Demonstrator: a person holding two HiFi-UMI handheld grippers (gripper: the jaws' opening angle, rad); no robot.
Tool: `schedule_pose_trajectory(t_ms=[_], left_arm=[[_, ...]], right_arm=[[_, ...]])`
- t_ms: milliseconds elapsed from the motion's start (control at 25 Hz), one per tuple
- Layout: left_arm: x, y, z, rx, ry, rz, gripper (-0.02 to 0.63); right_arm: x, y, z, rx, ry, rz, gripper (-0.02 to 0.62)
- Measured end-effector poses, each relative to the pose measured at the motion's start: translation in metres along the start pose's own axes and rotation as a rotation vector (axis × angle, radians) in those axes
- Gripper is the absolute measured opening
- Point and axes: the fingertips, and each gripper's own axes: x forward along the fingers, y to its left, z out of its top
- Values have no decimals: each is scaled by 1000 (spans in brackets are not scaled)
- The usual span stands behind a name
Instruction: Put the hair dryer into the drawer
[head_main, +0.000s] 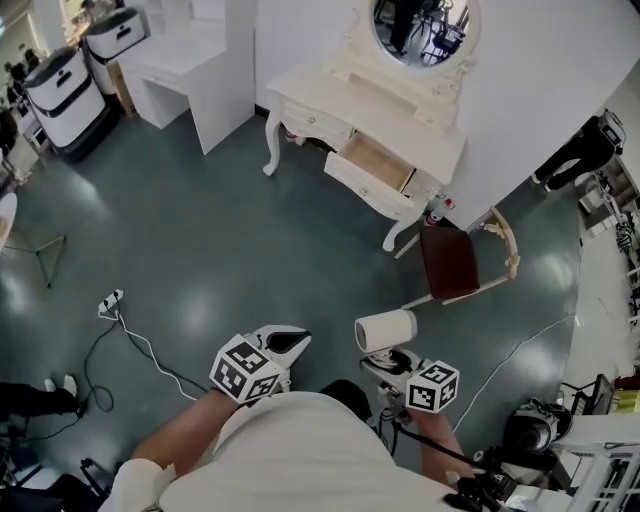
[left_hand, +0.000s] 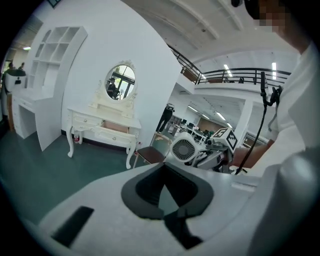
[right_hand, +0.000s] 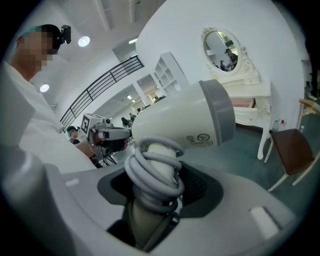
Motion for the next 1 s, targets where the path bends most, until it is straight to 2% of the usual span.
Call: schedule_pose_trajectory(t_ms=[240, 480, 600, 800, 1000], left_arm=[[13, 45, 16, -29, 20, -19, -5], [66, 92, 47, -21, 47, 2, -5], [95, 113, 78, -26, 56, 27, -5], [148, 147, 153, 5, 31, 61, -5], [195, 181, 198, -7, 14, 110, -5]], right_arm=[[27, -24, 42, 11, 3, -13, 236], [43, -103, 81, -1, 30, -38, 236], [49, -142, 117, -20, 40, -23, 236], [60, -209, 185, -69, 53, 14, 236], [70, -272, 235, -112, 81, 44, 236]])
